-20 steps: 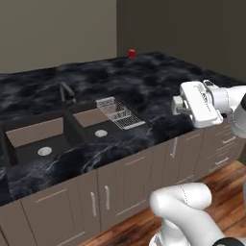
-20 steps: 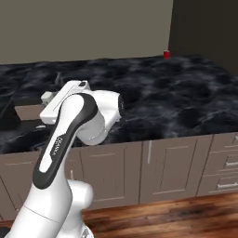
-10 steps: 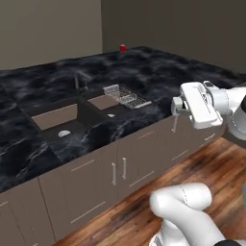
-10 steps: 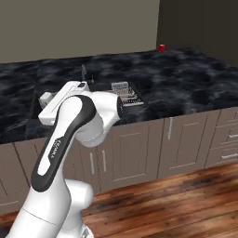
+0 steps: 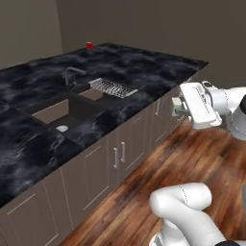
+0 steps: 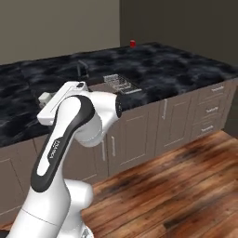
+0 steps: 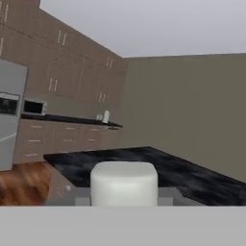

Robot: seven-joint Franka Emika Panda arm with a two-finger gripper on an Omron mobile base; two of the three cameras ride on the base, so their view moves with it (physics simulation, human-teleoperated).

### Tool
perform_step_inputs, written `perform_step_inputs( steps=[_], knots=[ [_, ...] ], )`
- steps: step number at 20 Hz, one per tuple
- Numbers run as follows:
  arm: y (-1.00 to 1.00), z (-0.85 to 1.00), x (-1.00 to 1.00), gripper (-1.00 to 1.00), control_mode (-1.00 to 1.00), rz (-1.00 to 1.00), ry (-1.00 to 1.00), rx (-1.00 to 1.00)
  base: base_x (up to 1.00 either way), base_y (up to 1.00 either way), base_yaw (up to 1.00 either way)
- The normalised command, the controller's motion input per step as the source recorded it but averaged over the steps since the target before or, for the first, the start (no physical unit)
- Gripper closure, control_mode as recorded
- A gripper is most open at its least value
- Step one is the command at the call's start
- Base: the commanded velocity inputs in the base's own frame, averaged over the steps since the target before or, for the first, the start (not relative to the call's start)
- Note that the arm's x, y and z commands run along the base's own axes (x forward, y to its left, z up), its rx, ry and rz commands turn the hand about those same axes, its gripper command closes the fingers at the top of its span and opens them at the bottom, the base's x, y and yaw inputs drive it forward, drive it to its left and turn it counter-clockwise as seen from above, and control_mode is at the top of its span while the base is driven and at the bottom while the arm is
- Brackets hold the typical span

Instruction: Pick up the marshmallow and place it in the cup of hot chocolate on the dining counter.

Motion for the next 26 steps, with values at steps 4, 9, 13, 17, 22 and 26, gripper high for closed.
perform_step_inputs(
  steps=[4, 9, 13, 17, 22, 26],
  knots=[
    [0.0, 0.0, 0.0, 1.0, 1.0, 0.0, 0.0, 0.0, -0.75, 1.0, -0.48],
    [0.0, 0.0, 0.0, 1.0, 1.0, 0.0, 0.0, 0.0, -0.91, 1.0, -0.47],
    [0.0, 0.0, 0.0, 1.0, 1.0, 0.0, 0.0, 0.0, -0.99, 1.0, -0.38],
    [0.0, 0.0, 0.0, 1.0, 1.0, 0.0, 0.0, 0.0, -1.0, 1.0, -0.34],
    [0.0, 0.0, 0.0, 1.0, 1.0, 0.0, 0.0, 0.0, -1.0, 1.0, -0.32],
    [0.0, 0.0, 0.0, 1.0, 1.0, 0.0, 0.0, 0.0, -1.0, 1.0, -0.24]
  ],
)
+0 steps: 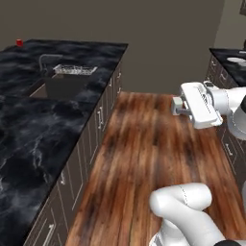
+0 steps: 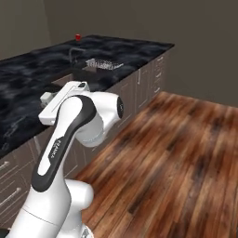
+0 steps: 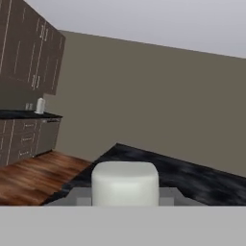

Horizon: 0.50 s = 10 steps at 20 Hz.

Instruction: Pick up the marshmallow and place it in the cup of hot chocolate on the dining counter.

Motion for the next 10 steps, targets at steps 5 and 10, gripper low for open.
perform_step_inputs(
  steps=[5, 10],
  knots=[
    [0.0, 0.0, 0.0, 1.0, 1.0, 0.0, 0.0, 0.0, -1.0, 1.0, -0.31],
    [0.0, 0.0, 0.0, 1.0, 1.0, 0.0, 0.0, 0.0, -1.0, 1.0, -0.42]
  ],
)
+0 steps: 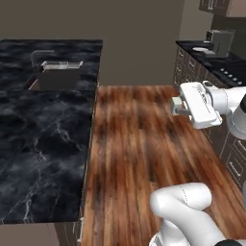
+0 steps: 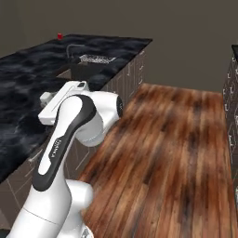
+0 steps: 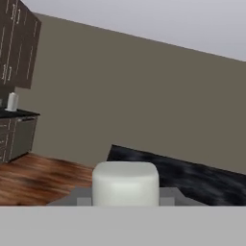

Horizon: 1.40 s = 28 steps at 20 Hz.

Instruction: Pick up the marshmallow and place it in the cup of hot chocolate on the dining counter.

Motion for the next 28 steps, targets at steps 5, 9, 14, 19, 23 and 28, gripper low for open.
perform_step_inputs(
  steps=[5, 9, 14, 19, 23, 28],
  knots=[
    [0.0, 0.0, 0.0, 1.0, 1.0, 0.0, 0.0, 0.0, -1.0, 1.0, -0.48],
    [0.0, 0.0, 0.0, 1.0, 1.0, 0.0, 0.0, 0.0, -1.0, 0.96, -0.56],
    [0.0, 0.0, 0.0, 1.0, 1.0, 0.0, 0.0, 0.0, -1.0, 0.92, -0.58],
    [0.0, 0.0, 0.0, 1.0, 1.0, 0.0, 0.0, 0.0, -1.0, 0.87, -0.63],
    [0.0, 0.0, 0.0, 1.0, 1.0, 0.0, 0.0, 0.0, -1.0, 0.68, -0.74],
    [0.0, 0.0, 0.0, 1.0, 1.0, 0.0, 0.0, 0.0, -0.93, 0.63, -0.78]
  ],
)
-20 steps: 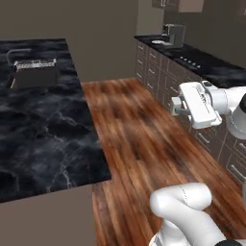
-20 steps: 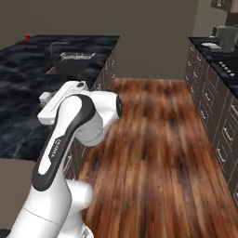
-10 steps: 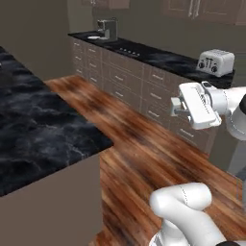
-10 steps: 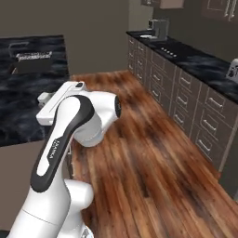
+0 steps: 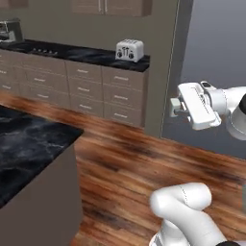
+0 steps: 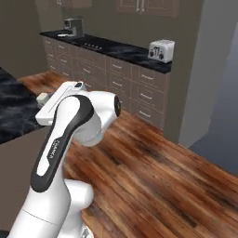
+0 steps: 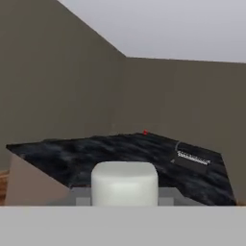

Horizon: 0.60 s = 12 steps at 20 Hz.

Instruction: Pick up the marshmallow and place it in the cup of hot chocolate on the dining counter.

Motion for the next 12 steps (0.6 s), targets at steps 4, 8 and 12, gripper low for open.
perform_step_inputs(
  steps=[4, 8, 12],
  knots=[
    [0.0, 0.0, 0.0, 1.0, 1.0, 0.0, 0.0, 0.0, -0.95, 0.68, -0.75],
    [0.0, 0.0, 0.0, 1.0, 1.0, 0.0, 0.0, 0.0, -1.0, 0.76, -0.67],
    [0.0, 0.0, 0.0, 1.0, 1.0, 0.0, 0.0, 0.0, -1.0, 0.97, -0.47]
  ],
)
